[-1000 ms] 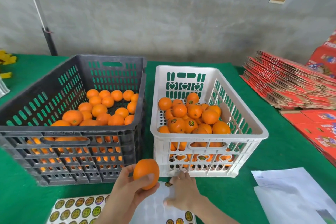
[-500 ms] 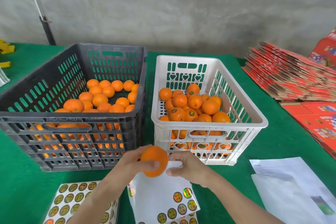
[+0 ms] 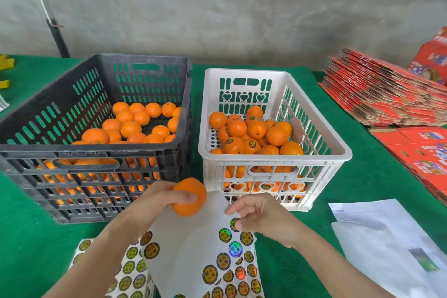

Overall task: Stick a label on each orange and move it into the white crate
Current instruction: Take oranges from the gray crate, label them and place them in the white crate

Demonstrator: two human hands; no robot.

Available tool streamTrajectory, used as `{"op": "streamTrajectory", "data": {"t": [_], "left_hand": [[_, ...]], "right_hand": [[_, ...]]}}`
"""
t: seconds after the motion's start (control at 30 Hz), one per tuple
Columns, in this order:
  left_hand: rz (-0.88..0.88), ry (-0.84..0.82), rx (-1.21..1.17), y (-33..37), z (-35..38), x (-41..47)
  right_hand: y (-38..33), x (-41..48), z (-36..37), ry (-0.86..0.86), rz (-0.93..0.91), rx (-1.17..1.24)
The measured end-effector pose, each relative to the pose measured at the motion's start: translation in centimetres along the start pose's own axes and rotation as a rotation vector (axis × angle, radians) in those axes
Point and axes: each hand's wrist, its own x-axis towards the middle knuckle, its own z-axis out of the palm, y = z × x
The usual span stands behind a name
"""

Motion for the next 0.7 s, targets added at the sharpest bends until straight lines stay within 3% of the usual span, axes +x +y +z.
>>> {"op": "streamTrajectory", "data": {"t": [0.7], "left_hand": [[0.004, -0.003, 0.085, 1.2, 0.1, -0.3]], "right_hand": [[1.1, 0.0, 1.6, 0.090, -0.019, -0.061]]}}
